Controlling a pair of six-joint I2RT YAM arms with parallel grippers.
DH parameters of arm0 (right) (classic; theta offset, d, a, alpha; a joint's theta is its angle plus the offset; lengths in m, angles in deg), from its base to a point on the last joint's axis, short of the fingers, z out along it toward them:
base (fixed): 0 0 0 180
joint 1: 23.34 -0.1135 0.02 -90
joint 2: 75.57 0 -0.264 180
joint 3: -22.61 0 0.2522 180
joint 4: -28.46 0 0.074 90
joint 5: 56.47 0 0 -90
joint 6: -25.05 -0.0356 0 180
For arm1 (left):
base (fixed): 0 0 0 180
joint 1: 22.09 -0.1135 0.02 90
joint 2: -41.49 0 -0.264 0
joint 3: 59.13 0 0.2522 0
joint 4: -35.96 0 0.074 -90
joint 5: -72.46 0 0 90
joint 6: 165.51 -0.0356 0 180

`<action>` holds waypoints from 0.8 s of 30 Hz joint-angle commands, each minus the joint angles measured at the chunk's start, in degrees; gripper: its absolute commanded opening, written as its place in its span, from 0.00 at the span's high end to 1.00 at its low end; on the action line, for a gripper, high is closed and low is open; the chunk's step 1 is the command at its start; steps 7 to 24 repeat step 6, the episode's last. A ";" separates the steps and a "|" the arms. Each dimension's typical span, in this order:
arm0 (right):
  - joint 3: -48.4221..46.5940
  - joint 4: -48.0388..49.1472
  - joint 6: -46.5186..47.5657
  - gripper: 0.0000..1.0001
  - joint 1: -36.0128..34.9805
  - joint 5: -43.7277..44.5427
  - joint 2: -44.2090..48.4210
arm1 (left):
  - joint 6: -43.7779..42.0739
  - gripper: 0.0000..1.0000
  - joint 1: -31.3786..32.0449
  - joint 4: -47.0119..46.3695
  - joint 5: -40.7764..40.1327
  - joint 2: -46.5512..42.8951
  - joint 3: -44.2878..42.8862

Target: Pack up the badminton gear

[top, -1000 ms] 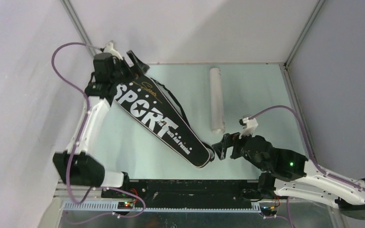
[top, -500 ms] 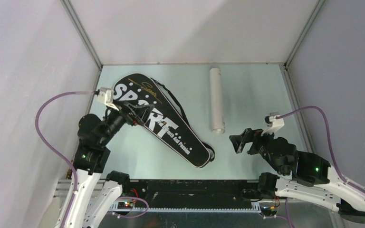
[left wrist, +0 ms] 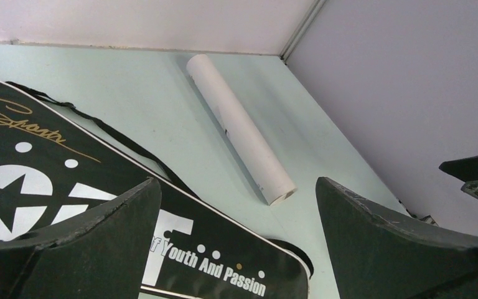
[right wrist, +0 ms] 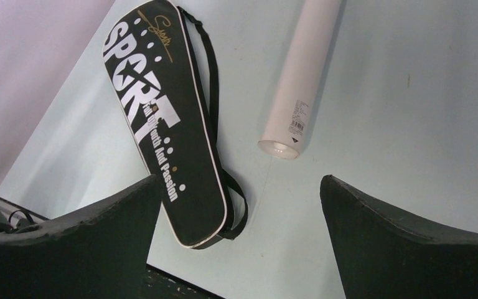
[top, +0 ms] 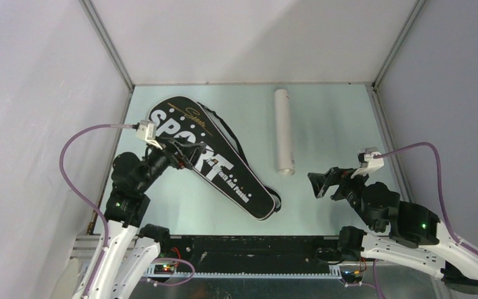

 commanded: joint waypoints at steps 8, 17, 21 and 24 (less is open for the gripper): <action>-2.03 3.10 -0.13 0.01 0.20 2.96 -0.51 | -0.17 0.00 0.19 -3.11 1.43 -1.66 -0.18; -2.03 3.10 -0.13 0.01 0.20 2.96 -0.51 | -0.17 0.00 0.19 -3.11 1.43 -1.66 -0.18; -2.03 3.10 -0.13 0.01 0.20 2.96 -0.51 | -0.17 0.00 0.19 -3.11 1.43 -1.66 -0.18; -2.03 3.10 -0.13 0.01 0.20 2.96 -0.51 | -0.17 0.00 0.19 -3.11 1.43 -1.66 -0.18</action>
